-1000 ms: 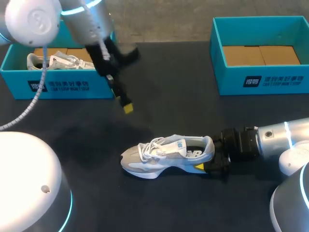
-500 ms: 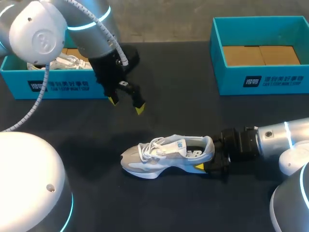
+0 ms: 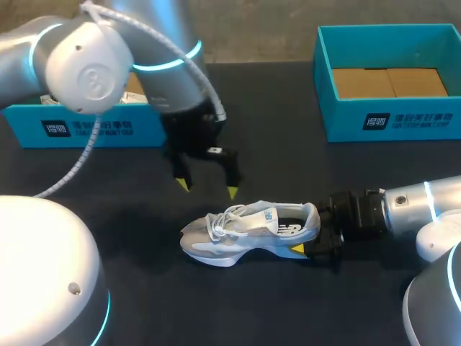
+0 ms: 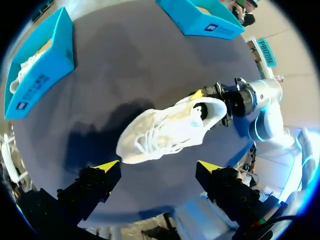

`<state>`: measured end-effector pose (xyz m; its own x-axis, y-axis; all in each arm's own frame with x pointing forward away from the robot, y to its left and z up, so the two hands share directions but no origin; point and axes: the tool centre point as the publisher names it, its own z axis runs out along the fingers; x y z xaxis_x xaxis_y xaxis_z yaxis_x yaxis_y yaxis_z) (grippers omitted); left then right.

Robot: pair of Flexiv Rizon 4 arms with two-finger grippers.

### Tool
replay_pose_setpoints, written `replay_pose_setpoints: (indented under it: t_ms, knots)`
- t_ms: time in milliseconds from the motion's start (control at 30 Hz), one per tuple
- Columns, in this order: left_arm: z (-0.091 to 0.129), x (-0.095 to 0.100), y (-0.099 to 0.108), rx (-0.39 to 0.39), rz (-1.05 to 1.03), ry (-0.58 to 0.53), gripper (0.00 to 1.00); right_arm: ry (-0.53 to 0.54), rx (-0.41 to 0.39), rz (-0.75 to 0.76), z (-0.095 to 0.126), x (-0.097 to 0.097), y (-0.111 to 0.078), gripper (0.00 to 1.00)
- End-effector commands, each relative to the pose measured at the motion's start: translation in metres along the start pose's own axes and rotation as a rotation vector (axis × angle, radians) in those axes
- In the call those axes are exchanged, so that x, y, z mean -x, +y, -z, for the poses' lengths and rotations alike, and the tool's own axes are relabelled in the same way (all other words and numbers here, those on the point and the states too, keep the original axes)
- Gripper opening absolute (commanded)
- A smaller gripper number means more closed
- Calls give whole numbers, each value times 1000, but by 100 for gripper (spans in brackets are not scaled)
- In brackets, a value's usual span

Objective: Take the shoe out of the shoebox, open the shoe tongue, remove and reinsert the insole, then place the shoe into the shoebox

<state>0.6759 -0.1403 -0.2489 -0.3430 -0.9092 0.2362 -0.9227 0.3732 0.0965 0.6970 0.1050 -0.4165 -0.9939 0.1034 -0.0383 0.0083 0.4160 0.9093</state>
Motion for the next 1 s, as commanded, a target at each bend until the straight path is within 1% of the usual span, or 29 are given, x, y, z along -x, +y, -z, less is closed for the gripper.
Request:
replay_pose_setpoints:
  t_ms: [33, 100, 133, 467, 500, 533, 567, 633, 667, 733, 767, 1000]
  knots:
    - [-14, -21, -14, 78, 74, -51, 100, -2, -3, 0, 0, -2, 1, 0]
    - [-22, -27, -15, 120, 134, -59, 100, -2, -3, 0, 0, -2, 1, 0]
    - [-26, -31, -14, 117, 138, -79, 100, -2, -3, 0, 0, -2, 1, 0]
    - [-26, -31, -14, 117, 138, -79, 100, -2, -3, 0, 0, -2, 1, 0]
    - [-29, -33, -17, 117, 191, -85, 100, -2, -3, 0, 0, -2, 1, 0]
    - [-32, -35, -17, 114, 194, -94, 100, -2, -3, 0, 0, -2, 1, 0]
    - [-35, -38, -19, 131, 208, -90, 100, -2, -3, 0, 0, -2, 1, 0]
    - [-39, -43, -22, 115, 253, -100, 100, -2, -3, 0, 0, -2, 1, 0]
    - [-41, -46, -22, 127, 252, -106, 100, -2, -3, 0, 0, -2, 1, 0]
    - [-45, -50, -23, 102, 282, -123, 100, -2, -3, 0, 0, -2, 1, 0]
    - [-47, -53, -23, 112, 276, -130, 100, -2, -3, 0, 0, -2, 1, 0]
    - [-62, -65, -25, 96, 305, -208, 100, -2, -3, 0, 0, -2, 1, 0]
